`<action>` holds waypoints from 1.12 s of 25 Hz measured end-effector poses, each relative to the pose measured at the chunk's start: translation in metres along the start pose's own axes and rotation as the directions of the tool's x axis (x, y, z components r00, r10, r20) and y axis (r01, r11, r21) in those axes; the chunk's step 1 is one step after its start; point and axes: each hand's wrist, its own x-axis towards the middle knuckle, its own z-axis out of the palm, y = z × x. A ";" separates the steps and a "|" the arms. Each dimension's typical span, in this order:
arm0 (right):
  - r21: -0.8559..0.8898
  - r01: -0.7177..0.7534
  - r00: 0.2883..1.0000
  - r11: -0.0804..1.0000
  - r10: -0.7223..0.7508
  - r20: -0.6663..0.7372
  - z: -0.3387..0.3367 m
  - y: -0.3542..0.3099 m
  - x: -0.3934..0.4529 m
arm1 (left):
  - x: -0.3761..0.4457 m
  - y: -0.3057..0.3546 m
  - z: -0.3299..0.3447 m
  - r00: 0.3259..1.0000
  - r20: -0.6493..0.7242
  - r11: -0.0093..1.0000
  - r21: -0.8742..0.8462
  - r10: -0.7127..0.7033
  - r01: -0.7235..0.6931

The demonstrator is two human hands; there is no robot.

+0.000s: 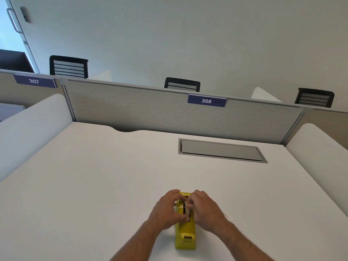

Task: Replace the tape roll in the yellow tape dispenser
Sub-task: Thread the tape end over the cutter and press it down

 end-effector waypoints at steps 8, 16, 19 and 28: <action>0.000 -0.012 1.000 1.000 0.012 0.019 0.000 0.000 -0.003 | 0.003 0.002 -0.001 1.000 0.002 1.000 0.020 -0.009 0.008; 0.009 0.001 1.000 1.000 -0.001 0.023 -0.002 0.000 -0.005 | 0.002 0.004 -0.002 1.000 0.007 0.998 0.062 -0.019 0.018; 0.010 0.007 1.000 1.000 -0.008 0.028 -0.003 0.000 -0.006 | 0.002 0.004 -0.003 1.000 0.008 0.998 0.065 -0.016 0.015; 0.018 0.023 0.999 1.000 -0.024 0.032 -0.006 0.000 -0.006 | 0.002 0.006 -0.003 1.000 0.013 0.996 0.090 -0.024 0.023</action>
